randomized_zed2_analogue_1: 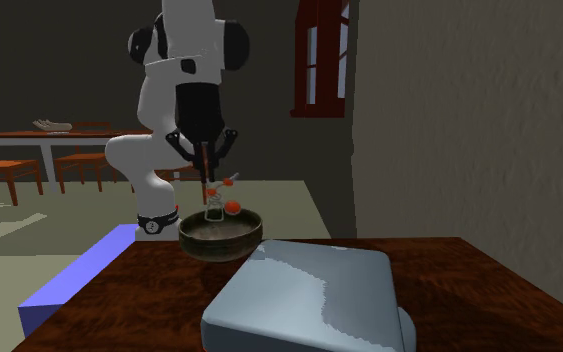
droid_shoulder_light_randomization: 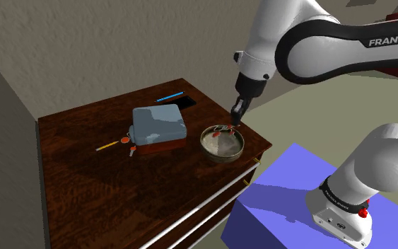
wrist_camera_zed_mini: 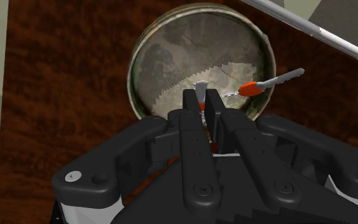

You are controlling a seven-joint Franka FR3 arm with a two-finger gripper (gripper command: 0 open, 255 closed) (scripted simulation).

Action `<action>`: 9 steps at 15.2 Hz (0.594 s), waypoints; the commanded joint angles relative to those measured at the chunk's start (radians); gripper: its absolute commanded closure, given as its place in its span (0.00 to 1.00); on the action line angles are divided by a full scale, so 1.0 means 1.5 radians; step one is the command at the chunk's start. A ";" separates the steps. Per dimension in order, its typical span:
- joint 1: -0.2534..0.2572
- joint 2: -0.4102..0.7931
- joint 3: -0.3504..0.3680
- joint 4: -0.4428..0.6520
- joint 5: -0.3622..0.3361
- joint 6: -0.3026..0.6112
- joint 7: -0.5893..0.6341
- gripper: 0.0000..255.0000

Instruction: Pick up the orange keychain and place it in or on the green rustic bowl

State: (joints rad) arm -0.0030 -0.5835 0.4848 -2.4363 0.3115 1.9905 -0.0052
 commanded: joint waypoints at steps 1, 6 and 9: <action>0.003 -0.003 0.002 -0.017 0.004 0.014 -0.002 1.00; 0.005 0.010 0.014 -0.053 0.012 0.062 -0.004 1.00; 0.005 0.020 0.022 -0.072 0.016 0.092 -0.005 1.00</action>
State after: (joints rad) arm 0.0043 -0.5581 0.5139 -2.5316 0.3329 2.1105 -0.0106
